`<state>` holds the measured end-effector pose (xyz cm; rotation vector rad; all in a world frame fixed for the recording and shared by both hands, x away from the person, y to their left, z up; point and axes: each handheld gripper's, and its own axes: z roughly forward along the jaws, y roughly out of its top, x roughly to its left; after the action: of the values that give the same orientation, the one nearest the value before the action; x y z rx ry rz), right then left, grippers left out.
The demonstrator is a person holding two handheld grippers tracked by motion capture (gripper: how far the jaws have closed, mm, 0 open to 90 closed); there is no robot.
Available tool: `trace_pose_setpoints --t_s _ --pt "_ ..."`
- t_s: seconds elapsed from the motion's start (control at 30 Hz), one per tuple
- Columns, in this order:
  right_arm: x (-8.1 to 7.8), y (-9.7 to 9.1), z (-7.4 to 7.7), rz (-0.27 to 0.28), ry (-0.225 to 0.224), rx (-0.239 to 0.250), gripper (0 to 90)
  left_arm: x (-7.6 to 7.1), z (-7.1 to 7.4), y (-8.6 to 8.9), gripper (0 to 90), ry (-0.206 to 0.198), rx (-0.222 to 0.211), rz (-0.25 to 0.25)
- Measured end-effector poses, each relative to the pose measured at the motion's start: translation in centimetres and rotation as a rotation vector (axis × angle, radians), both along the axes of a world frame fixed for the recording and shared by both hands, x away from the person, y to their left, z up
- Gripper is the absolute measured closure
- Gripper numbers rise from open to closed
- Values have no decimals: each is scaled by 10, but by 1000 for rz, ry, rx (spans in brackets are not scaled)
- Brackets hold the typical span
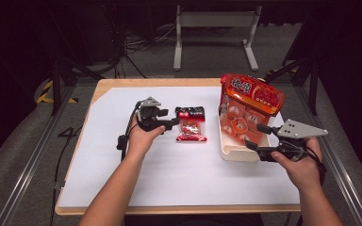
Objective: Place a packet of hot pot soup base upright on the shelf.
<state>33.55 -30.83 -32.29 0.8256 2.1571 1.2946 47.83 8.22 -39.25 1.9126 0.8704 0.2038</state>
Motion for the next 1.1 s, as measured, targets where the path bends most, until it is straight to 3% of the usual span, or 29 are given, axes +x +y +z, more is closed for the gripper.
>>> trace_pose_setpoints --t_s 0.27,0.47,0.77,0.9,1.07,1.1 --pt "0 1 -2 3 2 -11 304 6 -13 -10 305 19 19 -2" --pt "1 2 -3 4 3 -13 300 9 -28 -18 307 65 40 -14" --pt "2 4 -4 18 13 -2 300 9 -47 -28 333 120 93 -47" --pt "2 4 -5 26 19 7 298 9 -49 -33 333 129 104 -53" --pt "3 4 -7 28 24 4 298 8 -56 -40 373 144 162 -57" --pt "3 4 -7 29 25 3 298 7 -56 -40 373 139 158 -55"
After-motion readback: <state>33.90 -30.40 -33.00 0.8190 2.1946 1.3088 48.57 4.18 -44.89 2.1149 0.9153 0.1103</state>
